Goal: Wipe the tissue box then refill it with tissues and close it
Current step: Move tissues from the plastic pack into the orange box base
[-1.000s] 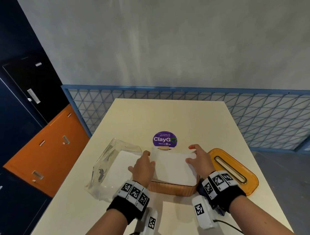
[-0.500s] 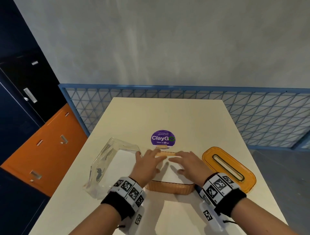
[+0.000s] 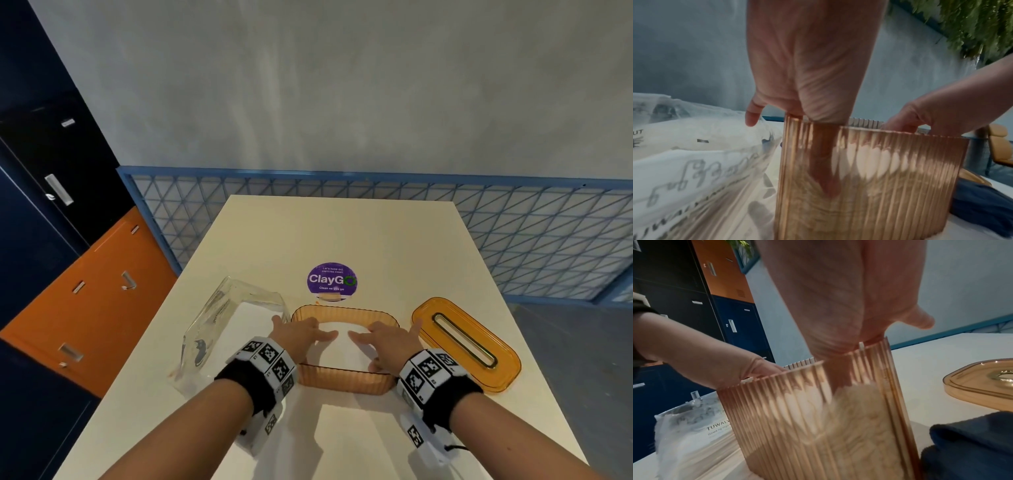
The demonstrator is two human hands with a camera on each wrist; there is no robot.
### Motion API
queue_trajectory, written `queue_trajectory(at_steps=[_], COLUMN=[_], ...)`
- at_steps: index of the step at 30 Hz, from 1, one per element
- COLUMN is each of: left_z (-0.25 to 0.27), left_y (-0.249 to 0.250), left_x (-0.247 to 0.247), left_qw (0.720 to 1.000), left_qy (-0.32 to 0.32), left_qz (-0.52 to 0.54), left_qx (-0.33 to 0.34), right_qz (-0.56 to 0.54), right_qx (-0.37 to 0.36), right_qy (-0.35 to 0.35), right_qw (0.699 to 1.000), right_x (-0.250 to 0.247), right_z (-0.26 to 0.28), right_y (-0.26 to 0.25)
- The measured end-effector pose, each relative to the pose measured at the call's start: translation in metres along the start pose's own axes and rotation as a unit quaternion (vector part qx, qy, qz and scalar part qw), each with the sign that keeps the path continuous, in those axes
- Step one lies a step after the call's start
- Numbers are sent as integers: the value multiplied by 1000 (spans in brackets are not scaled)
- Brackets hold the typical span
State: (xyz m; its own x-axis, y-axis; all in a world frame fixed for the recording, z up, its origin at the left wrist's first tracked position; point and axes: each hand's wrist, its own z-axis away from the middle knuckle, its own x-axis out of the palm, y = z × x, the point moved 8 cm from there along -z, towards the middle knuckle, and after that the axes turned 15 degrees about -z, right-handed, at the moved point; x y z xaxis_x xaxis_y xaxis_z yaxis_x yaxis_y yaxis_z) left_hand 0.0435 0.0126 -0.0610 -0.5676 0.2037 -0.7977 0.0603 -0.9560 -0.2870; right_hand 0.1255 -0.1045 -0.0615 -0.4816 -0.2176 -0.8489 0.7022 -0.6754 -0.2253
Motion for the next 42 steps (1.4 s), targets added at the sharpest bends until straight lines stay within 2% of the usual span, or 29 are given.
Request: queue_trajectory(at_steps=[1, 3, 4, 6, 7, 8, 9, 11, 13, 15, 21, 29, 35, 42], left_z=[2, 9, 15, 31, 36, 38, 35, 25, 14, 5, 0, -2, 0, 10], left_y=[-2, -13, -22, -49, -64, -77, -86, -94, -92, -86, -82, -82, -68, -83], left_x=[-2, -12, -17, -17, -8, 6, 25, 63, 86, 97, 98, 99, 90, 75], left_qw=[1000, 993, 982, 941, 922, 915, 917, 921, 922, 925, 913, 910, 932, 930], left_qy=[17, 101, 163, 282, 308, 295, 245, 127, 60, 31, 26, 34, 24, 50], left_qz=[9, 52, 81, 130, 147, 162, 175, 198, 214, 214, 218, 245, 119, 140], left_qx=[-4, -25, -50, -132, -181, -224, -262, -311, -318, -312, -343, -332, -341, -337], right_qz=[0, -16, -45, -149, -199, -235, -257, -276, -303, -327, -328, -322, -301, -287], right_qx=[-1, -18, -33, -56, -58, -47, -28, 15, 33, 39, 48, 44, 43, 40], right_qy=[5, 47, 88, 190, 232, 253, 251, 198, 141, 131, 140, 144, 138, 124], right_qw=[1000, 999, 995, 969, 950, 937, 933, 940, 942, 935, 933, 935, 942, 949], right_x=[-2, -14, -23, -41, -47, -48, -45, -30, -19, -17, -18, -20, -21, -21], right_z=[2, 6, 9, 16, 20, 22, 22, 15, 9, 6, 4, 7, 7, 6], right_y=[-1, -1, 0, 8, 16, 26, 35, 47, 49, 50, 50, 48, 46, 46])
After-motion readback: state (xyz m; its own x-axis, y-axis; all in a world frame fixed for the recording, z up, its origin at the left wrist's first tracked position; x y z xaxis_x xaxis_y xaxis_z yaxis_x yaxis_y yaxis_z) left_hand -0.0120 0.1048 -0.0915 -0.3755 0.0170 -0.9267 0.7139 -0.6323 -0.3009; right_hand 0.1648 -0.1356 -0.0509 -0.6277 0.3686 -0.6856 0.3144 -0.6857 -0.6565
